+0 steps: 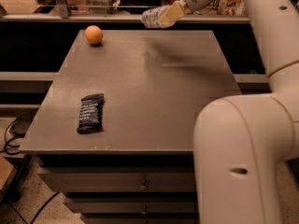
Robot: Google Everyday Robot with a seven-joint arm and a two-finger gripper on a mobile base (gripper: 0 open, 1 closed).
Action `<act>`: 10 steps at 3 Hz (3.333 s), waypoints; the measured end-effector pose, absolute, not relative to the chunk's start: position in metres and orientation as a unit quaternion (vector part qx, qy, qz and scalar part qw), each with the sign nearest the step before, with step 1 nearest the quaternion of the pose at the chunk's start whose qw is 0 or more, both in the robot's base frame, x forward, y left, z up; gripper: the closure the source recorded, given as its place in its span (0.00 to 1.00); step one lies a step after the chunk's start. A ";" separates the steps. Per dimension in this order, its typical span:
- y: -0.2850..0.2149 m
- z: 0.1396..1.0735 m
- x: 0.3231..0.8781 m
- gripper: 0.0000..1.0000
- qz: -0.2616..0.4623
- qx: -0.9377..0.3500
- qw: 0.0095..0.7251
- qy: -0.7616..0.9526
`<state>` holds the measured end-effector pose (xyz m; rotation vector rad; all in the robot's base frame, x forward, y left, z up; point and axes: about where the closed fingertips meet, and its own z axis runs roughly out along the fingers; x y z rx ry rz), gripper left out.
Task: Move blue plastic bottle near rxbar blueberry
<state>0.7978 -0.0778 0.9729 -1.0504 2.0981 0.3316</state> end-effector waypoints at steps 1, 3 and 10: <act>-0.069 0.998 0.787 1.00 0.132 -0.411 0.397 0.810; -0.066 0.989 0.763 1.00 0.132 -0.437 0.360 0.814; 0.036 0.869 0.571 0.53 0.345 -0.514 0.288 0.731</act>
Offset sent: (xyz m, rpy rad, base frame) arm -0.0114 0.0090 0.0279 0.0278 -0.0446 0.0028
